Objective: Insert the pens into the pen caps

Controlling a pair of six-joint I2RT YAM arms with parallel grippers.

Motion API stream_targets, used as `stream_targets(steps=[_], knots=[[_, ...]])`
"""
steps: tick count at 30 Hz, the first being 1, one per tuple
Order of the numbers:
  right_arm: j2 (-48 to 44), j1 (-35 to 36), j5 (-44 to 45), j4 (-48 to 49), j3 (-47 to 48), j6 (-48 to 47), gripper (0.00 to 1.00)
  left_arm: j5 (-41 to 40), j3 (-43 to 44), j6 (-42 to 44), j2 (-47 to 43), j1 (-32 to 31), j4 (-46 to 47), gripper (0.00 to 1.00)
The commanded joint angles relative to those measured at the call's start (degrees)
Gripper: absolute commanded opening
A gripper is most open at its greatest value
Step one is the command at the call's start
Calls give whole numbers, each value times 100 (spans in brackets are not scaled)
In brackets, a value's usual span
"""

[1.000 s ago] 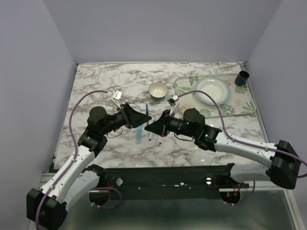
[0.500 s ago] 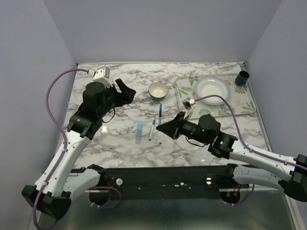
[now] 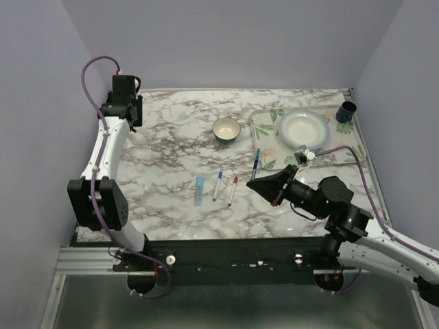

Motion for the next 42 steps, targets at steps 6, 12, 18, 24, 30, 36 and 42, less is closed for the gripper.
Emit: stream_targets(steps=[6, 12, 18, 24, 30, 36, 42], knots=[[-186, -2, -16, -812, 105, -375, 1, 1367, 1527, 703, 2151, 1029, -922, 51], [147, -11, -245, -838, 228, -576, 1, 788, 1563, 817, 2961, 1046, -756, 52], [350, -10, -183, -609, 228, -699, 1, 841, 1624, 765, 3567, 1081, -474, 52], [456, -11, -104, -583, 246, -761, 1, 629, 1756, 694, 3850, 1204, -386, 50], [359, -11, -78, -635, 228, -718, 1, 910, 1739, 641, 4017, 1248, -430, 44], [87, -2, 89, -758, 211, -656, 1, 1446, 1423, 615, 3842, 1240, -465, 34], [-221, -2, 230, -986, 185, -647, 1, 1894, 1186, 282, 3596, 1213, -711, 19]])
